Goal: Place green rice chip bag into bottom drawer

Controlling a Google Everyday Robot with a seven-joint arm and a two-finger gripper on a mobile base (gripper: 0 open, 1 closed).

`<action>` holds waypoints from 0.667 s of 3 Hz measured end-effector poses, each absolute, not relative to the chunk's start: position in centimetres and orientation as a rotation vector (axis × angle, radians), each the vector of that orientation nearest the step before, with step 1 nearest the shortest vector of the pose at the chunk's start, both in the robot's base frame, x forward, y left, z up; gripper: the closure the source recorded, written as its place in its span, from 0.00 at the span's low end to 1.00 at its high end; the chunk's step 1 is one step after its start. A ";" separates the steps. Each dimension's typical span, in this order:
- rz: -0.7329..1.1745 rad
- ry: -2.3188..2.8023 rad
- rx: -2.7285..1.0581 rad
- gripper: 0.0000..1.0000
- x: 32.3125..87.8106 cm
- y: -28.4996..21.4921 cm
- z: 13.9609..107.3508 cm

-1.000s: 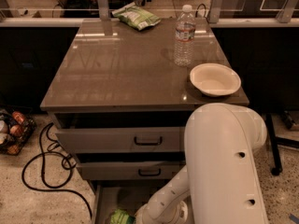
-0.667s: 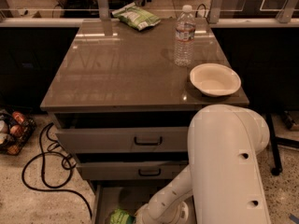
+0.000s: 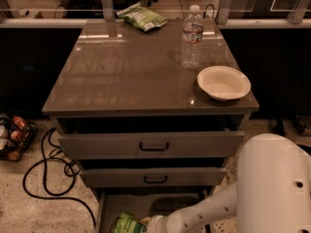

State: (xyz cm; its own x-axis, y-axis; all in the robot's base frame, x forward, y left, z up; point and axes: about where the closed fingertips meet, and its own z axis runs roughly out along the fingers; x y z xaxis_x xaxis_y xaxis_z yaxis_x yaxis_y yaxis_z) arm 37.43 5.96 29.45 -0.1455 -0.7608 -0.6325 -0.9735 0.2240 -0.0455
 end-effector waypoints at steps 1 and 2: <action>0.518 1.966 -1.591 1.00 37.4 6.0 29.4; 0.542 1.974 -1.572 1.00 38.0 5.8 27.9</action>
Offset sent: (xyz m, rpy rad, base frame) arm 0.0194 -0.0082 -0.0439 0.0476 0.0414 -0.0284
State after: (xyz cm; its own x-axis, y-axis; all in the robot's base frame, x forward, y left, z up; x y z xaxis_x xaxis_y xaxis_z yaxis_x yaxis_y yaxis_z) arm 38.04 5.76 27.93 -0.1615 -0.7487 -0.6429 -0.9721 0.2330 -0.0271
